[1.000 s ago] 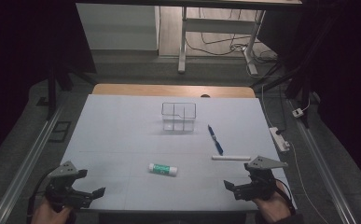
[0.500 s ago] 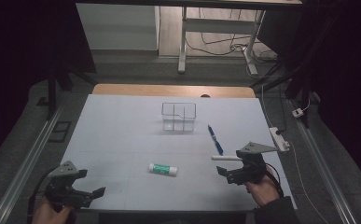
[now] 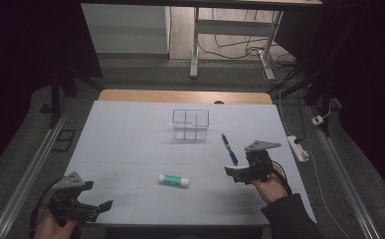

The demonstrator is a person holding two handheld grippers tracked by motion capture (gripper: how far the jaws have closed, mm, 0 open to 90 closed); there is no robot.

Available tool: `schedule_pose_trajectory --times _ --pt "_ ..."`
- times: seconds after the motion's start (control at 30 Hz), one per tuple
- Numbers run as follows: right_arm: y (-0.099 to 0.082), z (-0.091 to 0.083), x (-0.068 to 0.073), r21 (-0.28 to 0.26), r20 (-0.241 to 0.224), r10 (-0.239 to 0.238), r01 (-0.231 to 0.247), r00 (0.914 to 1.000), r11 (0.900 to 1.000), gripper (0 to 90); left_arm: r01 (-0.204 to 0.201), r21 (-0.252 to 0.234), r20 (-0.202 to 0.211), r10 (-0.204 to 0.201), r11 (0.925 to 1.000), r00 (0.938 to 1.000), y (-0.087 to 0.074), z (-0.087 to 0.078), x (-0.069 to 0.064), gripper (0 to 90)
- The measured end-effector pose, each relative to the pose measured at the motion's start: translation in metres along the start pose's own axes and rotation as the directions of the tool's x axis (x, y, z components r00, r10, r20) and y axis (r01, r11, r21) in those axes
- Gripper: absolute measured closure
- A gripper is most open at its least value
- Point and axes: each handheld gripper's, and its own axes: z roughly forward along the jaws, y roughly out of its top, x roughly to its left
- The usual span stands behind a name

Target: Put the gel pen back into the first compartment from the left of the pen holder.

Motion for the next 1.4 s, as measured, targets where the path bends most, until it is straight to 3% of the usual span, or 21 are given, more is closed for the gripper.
schedule_pose_trajectory --times 0.27,0.47,0.77,1.03,1.4 --pt "0.012 0.023 -0.013 0.025 0.088 0.005 -0.007 0.9961 0.9997 0.0 0.006 -0.003 -0.005 -0.006 1.0000 1.0000 0.000 0.000 0.000 0.0" --pt "0.018 0.038 -0.025 0.065 0.103 0.001 -0.008 0.9947 0.9979 0.0 -0.002 0.001 -0.008 0.002 1.0000 1.0000 0.000 0.000 -0.001 0.0" --pt "0.028 0.059 -0.037 0.128 0.114 -0.047 0.032 0.9923 0.9913 0.0 0.007 -0.007 -0.004 -0.007 1.0000 1.0000 0.000 -0.001 0.001 0.0" --pt "0.039 0.084 -0.056 0.157 0.145 -0.013 -0.010 0.9894 0.9876 0.0 0.007 -0.008 -0.002 -0.007 0.9999 1.0000 0.000 -0.001 0.001 0.0" --pt "0.053 0.114 -0.070 0.195 0.172 0.011 -0.045 0.9850 0.9798 0.0 0.008 -0.012 0.001 -0.008 0.9999 1.0000 -0.001 -0.001 0.001 0.0"
